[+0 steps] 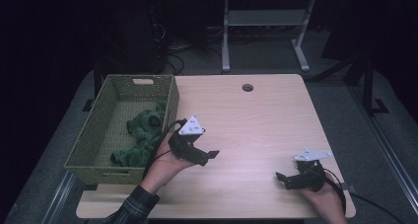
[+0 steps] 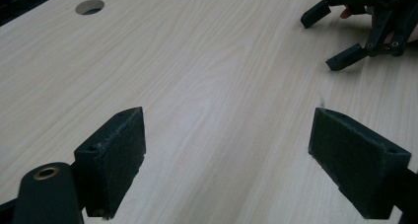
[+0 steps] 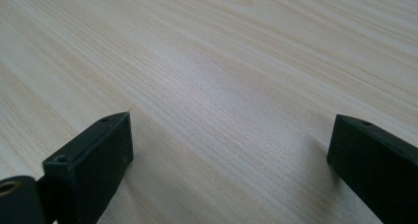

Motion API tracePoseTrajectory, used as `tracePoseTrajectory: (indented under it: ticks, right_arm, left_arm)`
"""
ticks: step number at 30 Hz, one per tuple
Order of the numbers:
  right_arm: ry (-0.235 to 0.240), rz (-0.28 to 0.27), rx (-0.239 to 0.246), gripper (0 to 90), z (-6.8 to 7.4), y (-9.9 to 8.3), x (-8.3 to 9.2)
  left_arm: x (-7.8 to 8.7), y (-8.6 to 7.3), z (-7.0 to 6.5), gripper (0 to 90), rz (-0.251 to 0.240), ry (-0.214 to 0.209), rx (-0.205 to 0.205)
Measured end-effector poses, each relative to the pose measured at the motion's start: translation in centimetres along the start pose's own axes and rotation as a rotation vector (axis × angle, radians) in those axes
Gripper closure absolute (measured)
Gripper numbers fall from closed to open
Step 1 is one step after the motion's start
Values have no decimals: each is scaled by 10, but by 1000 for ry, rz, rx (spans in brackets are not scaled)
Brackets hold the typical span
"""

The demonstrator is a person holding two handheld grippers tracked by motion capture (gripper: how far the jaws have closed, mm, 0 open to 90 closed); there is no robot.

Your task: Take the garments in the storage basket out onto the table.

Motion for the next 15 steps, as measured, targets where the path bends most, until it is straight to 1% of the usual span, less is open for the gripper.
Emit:
tracePoseTrajectory:
  ticks: [4, 9, 10, 11, 15]
  right_arm:
    - [11, 1, 7, 32, -1, -1, 1]
    - [11, 0, 8, 32, -1, -1, 1]
    - [11, 0, 8, 32, -1, -1, 1]
    - [11, 0, 8, 32, -1, -1, 1]
    - [11, 0, 9, 32, -1, -1, 1]
  left_arm:
    - [6, 6, 5, 137, -1, 3, -3]
    - [11, 12, 9, 138, 1, 3, 1]
    - [13, 15, 13, 138, 18, 0, -10]
    - [14, 16, 15, 138, 21, 3, -11]
    - [18, 22, 22, 138, 32, -4, -3]
Point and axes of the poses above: each handheld gripper's, and its own axes: x roughly backward along the jaws, y roughly out of its top, z roughly to its left, the point moved 2 cm from there along -x, roughly forward along the jaws, and after that the axes turned 6 degrees about -y, right-handed, at the moved point
